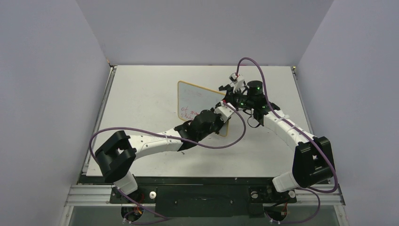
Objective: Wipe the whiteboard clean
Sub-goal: Erase the whiteboard at the center of the board.
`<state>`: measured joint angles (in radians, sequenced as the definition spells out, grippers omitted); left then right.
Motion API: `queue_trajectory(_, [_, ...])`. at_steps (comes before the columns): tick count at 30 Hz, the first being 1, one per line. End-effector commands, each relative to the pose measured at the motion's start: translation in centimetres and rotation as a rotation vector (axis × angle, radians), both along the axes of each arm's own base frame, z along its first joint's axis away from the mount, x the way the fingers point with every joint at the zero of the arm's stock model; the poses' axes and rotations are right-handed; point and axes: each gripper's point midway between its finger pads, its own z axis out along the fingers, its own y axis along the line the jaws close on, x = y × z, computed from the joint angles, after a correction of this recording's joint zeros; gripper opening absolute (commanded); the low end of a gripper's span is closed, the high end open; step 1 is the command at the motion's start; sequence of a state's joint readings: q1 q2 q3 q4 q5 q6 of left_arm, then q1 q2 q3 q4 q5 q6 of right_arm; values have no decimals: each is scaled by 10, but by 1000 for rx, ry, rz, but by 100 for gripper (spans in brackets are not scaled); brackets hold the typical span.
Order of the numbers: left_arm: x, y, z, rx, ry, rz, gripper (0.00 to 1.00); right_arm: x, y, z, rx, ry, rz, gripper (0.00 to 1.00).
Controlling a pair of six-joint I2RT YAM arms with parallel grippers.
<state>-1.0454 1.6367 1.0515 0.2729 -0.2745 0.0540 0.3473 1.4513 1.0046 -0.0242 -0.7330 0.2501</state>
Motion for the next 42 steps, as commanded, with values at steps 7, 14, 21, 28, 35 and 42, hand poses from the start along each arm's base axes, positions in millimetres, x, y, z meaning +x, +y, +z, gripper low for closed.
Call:
queue_trajectory(7, [-41,-46,25,-141,48,-309,0,-31,34,44,138,-3,198,0])
queue_trajectory(14, [-41,-9,-28,-205,299,-295,0,-30,31,44,134,-6,189,0])
queue_trajectory(21, [-63,10,-24,-218,296,-298,0,-28,29,40,113,-5,178,0])
queue_trajectory(28, [-71,37,26,-318,224,-239,0,-29,29,33,79,-2,183,0])
queue_trajectory(35, [-20,78,22,-338,272,23,0,-31,27,33,45,-32,194,0])
queue_trajectory(42, [-8,129,-19,-349,366,239,0,-34,8,33,-63,-160,271,0])
